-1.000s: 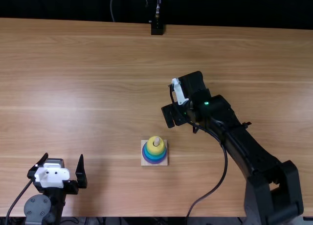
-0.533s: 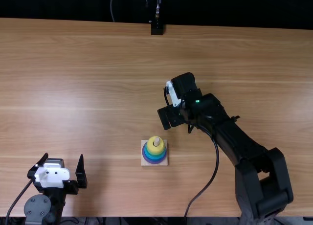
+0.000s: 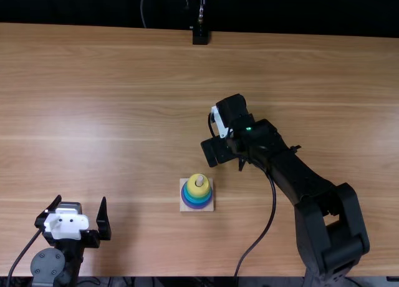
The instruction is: Build the Hanoi tower: stack the rings onto the peg from bottom to top in this color order: purple, dark blue, light blue, dark green, light green, yellow, orange.
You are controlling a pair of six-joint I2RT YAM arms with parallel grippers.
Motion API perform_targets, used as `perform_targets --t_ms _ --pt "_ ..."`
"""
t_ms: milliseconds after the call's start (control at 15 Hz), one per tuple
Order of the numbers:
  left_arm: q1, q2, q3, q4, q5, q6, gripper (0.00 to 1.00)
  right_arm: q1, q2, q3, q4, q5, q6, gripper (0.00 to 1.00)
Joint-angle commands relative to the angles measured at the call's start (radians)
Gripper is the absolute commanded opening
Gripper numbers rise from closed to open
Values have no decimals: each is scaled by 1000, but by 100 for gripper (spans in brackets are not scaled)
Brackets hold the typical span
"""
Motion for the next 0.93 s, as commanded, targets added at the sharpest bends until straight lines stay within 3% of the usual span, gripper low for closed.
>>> perform_targets --t_ms 0,133,267,400,533,867 --pt "4 -12 -105 -83 5 3 100 14 37 29 1 14 6 100" --pt "4 -12 -105 -83 5 3 100 14 50 34 3 25 6 100" --pt "3 -12 -105 -83 5 3 100 14 51 36 3 53 6 100" --pt "3 -12 -105 -83 5 3 100 14 51 42 5 56 6 100" --pt "3 -12 -105 -83 5 3 100 14 51 45 3 56 6 60" --pt "3 -12 -105 -83 5 3 100 36 51 45 3 55 6 15"
